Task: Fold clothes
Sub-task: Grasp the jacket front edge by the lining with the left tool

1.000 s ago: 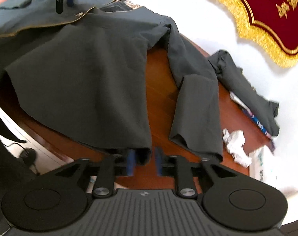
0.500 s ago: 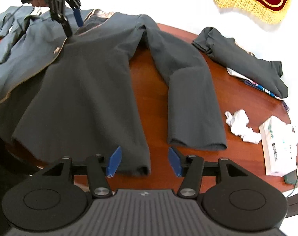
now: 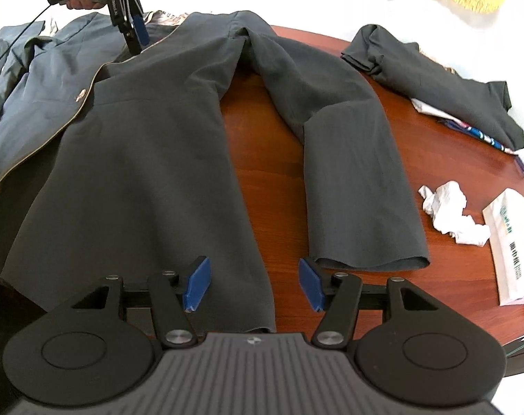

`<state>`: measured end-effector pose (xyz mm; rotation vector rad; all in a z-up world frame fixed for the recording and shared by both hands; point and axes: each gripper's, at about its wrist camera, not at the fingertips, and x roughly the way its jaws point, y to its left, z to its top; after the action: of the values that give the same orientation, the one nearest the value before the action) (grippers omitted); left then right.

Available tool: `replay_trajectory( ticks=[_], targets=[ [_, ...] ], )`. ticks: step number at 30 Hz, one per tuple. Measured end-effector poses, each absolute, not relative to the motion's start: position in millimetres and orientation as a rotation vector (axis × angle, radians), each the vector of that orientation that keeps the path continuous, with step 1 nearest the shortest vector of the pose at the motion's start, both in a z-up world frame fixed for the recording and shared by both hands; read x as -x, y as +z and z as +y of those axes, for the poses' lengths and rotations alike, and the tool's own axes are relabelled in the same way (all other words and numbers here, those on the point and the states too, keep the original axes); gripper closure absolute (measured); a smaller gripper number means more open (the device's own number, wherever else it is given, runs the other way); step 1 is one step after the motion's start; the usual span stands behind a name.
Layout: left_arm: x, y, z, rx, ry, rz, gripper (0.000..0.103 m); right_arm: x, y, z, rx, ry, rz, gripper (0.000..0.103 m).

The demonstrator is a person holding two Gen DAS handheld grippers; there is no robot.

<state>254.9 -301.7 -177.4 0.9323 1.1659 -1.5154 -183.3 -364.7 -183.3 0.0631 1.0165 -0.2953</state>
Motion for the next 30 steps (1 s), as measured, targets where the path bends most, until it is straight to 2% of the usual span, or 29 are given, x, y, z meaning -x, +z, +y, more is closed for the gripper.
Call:
replay_trajectory(
  ticks=[4, 13, 24, 26, 27, 28, 30],
  targets=[
    [-282, -191, -299, -0.854, -1.484, 1.262, 0.043, 182, -186, -368, -0.083, -0.300, 1.025, 0.039],
    [-318, -212, -287, -0.660, -1.485, 1.403, 0.043, 181, -189, -367, -0.112, -0.329, 1.038, 0.039],
    [-333, -213, -286, -0.460, -1.493, 1.345, 0.044, 172, -190, -363, -0.127, -0.345, 1.025, 0.040],
    [-336, -212, -285, -0.460, -1.493, 1.329, 0.064, 171, -190, -362, -0.128, -0.344, 1.024, 0.040],
    [-335, -212, -284, -0.476, -1.496, 1.322, 0.086, 170, -190, -362, -0.129, -0.342, 1.023, 0.040],
    [-335, -212, -283, -0.482, -1.504, 1.311, 0.096, 169, -190, -361, -0.130, -0.341, 1.023, 0.040],
    [-335, -211, -280, -0.480, -1.528, 1.281, 0.100, 167, -191, -360, -0.127, -0.338, 1.029, 0.042]
  ],
)
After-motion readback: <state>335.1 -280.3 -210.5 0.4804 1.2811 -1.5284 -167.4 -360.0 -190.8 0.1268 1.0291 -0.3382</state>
